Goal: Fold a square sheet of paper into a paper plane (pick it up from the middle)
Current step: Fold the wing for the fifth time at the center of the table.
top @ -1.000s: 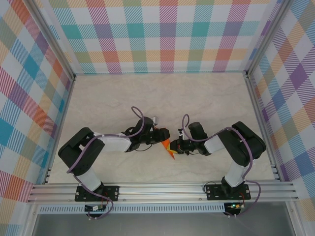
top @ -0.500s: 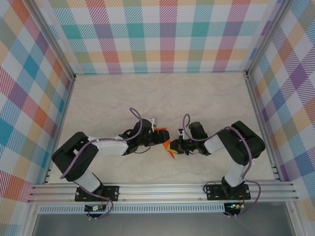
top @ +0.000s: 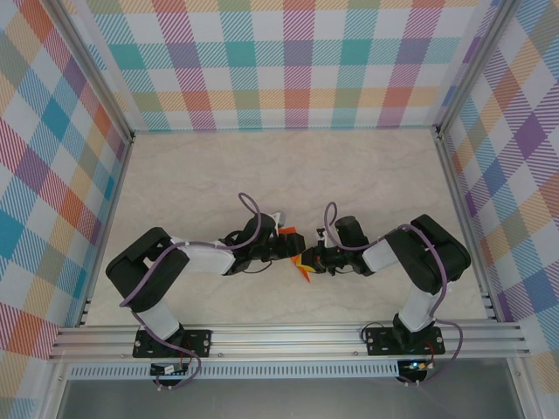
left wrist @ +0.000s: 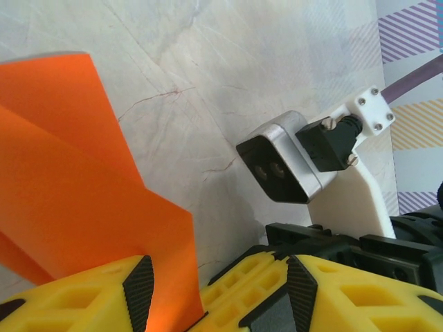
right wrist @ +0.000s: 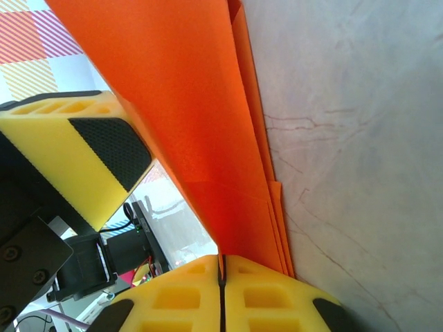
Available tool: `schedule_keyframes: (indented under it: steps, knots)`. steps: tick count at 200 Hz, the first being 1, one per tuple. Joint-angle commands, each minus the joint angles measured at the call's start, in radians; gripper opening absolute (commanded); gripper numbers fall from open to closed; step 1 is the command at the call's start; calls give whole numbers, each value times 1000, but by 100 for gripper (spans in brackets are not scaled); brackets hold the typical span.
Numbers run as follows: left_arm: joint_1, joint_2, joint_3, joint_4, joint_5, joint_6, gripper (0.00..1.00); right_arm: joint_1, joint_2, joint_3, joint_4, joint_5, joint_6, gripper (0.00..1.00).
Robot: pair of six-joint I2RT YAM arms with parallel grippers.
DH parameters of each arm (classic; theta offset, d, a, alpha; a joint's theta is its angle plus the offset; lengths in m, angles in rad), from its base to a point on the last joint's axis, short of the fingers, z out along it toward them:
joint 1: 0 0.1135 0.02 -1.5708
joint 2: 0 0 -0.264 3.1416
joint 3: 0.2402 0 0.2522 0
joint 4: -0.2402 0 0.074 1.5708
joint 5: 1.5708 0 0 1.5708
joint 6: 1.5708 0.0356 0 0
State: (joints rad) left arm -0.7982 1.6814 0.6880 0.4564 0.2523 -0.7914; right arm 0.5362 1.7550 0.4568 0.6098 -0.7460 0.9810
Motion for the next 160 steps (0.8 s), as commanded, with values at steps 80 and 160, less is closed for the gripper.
schedule_keyframes:
  steps: [80, 160]
  knots:
    - [-7, 94, 51, 17, -47, 37, 55, -4, -37, 12, -114, 38, -59, 15]
    - [-4, 100, 70, 10, -24, 48, 55, -2, -75, 28, -274, 130, -144, 20]
